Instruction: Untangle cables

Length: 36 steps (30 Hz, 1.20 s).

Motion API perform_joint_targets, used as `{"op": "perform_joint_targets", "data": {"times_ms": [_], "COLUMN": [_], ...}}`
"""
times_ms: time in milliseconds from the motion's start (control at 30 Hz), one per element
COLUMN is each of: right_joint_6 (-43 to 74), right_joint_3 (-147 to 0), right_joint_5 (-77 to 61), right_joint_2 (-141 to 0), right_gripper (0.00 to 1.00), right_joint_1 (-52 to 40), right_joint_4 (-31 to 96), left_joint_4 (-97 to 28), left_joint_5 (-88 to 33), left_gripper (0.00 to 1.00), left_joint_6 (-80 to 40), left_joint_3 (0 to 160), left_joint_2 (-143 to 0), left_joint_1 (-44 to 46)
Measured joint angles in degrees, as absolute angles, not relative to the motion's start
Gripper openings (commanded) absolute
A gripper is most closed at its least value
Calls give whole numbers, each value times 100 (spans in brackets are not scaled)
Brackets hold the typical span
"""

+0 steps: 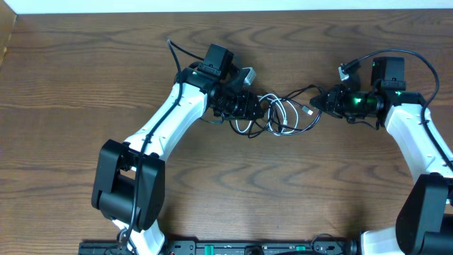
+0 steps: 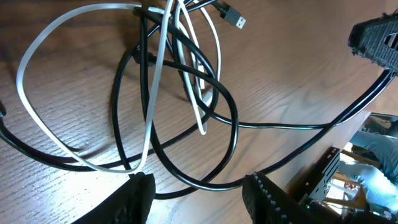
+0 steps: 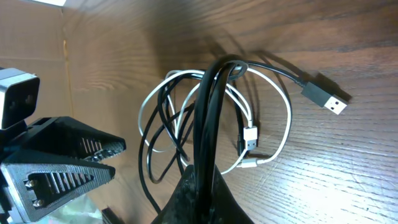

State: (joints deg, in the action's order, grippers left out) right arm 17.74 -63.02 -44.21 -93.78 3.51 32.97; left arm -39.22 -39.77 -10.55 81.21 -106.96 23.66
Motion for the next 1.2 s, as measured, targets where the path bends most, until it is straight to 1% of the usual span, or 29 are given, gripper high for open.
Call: {"op": "perform_joint_targets", "data": {"times_ms": [267, 400, 567, 700, 733, 833, 967, 1000, 1033, 1133, 1200], "right_joint_6": [1774, 1774, 1772, 1758, 1754, 1750, 1739, 1734, 1730, 1710, 1693], "right_joint_3": [-6302, -6302, -6302, -6302, -6302, -6302, -6302, -6302, -6302, -6302, -6302], "right_joint_5": [-4300, -4246, -4209, -4189, -4187, -4158, -4104, -4097, -4086, -4060, -4025], "right_joint_2": [-9378, -9378, -9378, -9378, -9378, -9378, -9378, -9378, -9378, -9378, -9378], "right_gripper": [1, 1, 1, 1, 1, 1, 1, 1, 1, 1, 1], "right_joint_1": [351, 351, 351, 351, 351, 351, 351, 351, 351, 351, 351], "right_joint_4": [3319, 3361, 3404, 3452, 3452, 3452, 3496, 3500, 3514, 3548, 3575], "left_joint_4": [-4007, -4007, -4007, -4003, -3988, -3793, -3441, -3385, -3293, -3083, -3044], "left_joint_5": [-3972, -3944, -3485, -3168, -3087, -2941, -2851, -2832, -2821, -2812, -2808], "left_gripper": [50, 50, 50, 50, 48, 40, 20, 19, 14, 8, 7], "left_joint_6": [-1413, -1671, -2084, -2307, -2379, -2486, -2659, -2652, -2683, -2720, -2724], "left_joint_3": [8121, 8121, 8121, 8121, 8121, 8112, 8103, 8101, 8101, 8101, 8101], "left_joint_2": [-10748, -10750, -10772, -10901, -10954, -11109, -11262, -11275, -11279, -11279, -11279], "left_joint_1": [2408, 2571, 2818, 2834, 2832, 2829, 2829, 2829, 2829, 2829, 2827]}}
